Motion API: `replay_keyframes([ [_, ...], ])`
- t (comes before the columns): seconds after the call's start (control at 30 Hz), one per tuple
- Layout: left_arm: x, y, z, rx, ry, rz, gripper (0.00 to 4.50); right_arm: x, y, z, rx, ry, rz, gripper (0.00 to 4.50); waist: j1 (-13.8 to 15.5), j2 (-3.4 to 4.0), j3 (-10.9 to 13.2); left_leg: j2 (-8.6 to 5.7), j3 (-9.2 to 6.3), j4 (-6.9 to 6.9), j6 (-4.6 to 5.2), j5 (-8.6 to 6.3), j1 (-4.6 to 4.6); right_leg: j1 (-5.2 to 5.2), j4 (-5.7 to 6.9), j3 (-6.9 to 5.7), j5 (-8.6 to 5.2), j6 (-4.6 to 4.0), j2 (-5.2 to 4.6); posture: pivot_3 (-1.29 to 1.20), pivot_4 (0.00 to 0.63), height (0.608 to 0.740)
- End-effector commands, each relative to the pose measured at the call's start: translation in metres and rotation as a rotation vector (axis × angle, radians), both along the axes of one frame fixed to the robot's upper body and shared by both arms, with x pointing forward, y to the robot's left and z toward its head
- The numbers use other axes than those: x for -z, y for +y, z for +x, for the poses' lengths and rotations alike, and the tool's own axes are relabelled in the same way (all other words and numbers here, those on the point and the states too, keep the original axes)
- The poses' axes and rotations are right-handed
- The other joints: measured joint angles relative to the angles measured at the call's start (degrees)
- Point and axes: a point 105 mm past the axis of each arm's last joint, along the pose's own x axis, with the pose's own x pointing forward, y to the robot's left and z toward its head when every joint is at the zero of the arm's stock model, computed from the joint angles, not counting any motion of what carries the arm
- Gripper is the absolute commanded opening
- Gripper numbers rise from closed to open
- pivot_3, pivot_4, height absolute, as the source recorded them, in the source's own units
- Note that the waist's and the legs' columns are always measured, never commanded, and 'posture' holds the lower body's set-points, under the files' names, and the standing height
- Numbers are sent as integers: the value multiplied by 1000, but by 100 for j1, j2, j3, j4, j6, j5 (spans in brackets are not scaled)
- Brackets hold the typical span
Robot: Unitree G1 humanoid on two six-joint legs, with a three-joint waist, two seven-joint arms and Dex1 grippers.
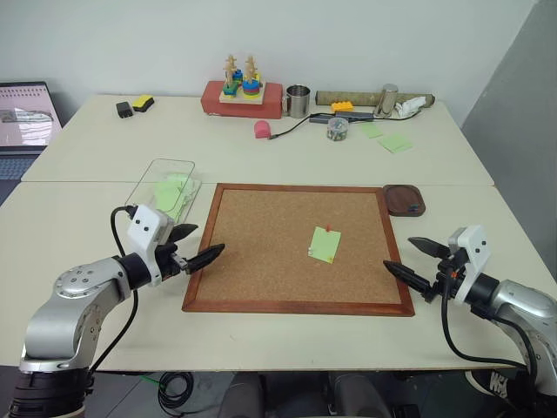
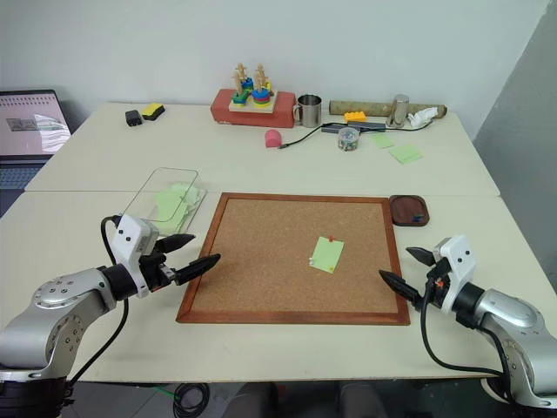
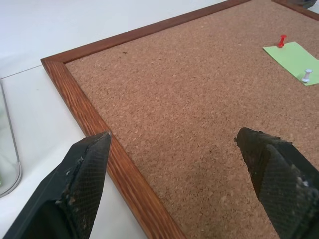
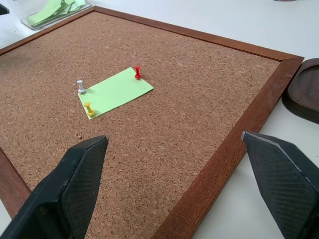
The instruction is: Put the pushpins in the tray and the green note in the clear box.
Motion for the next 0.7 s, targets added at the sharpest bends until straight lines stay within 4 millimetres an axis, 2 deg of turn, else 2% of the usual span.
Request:
replay_keyframes([
  [0.03, -16, -5, -2, 33, -50, -4, 4276, -14, 0, 1, -4, -54, -3, 4500, 0, 0, 0, 0, 0, 0, 0, 0, 0, 0, 0, 0, 0, 0, 0, 0, 150, 740],
  [0.37, -21, -14, -6, 73, -52, -22, 4276, -27, 16, 7, -20, -77, 22, 4500, 0, 0, 0, 0, -2, 0, 0, 0, 0, 0, 1, -1, 0, 0, 0, 0, 150, 740],
  [0.5, -22, -26, -6, 123, -47, -27, 4276, -30, 25, 15, -31, -89, 19, 4500, -1, 0, 0, 0, 0, 1, 0, 0, 0, 0, 1, 0, 0, 0, 0, 0, 150, 740],
  [0.63, -30, -45, -3, 179, -84, -79, 3599, -32, 38, 28, -38, -105, 24, 4500, -1, 0, 0, 0, -1, 1, 0, 0, 0, 0, 2, -1, 0, 0, 0, 0, 150, 740],
  [0.7, -27, -56, -2, 215, -84, -74, 3300, -31, 45, 35, -47, -108, 10, 4500, -2, -1, -1, -1, 0, 4, 0, 0, -2, -1, 2, 0, 2, 2, 0, 0, 150, 740],
])
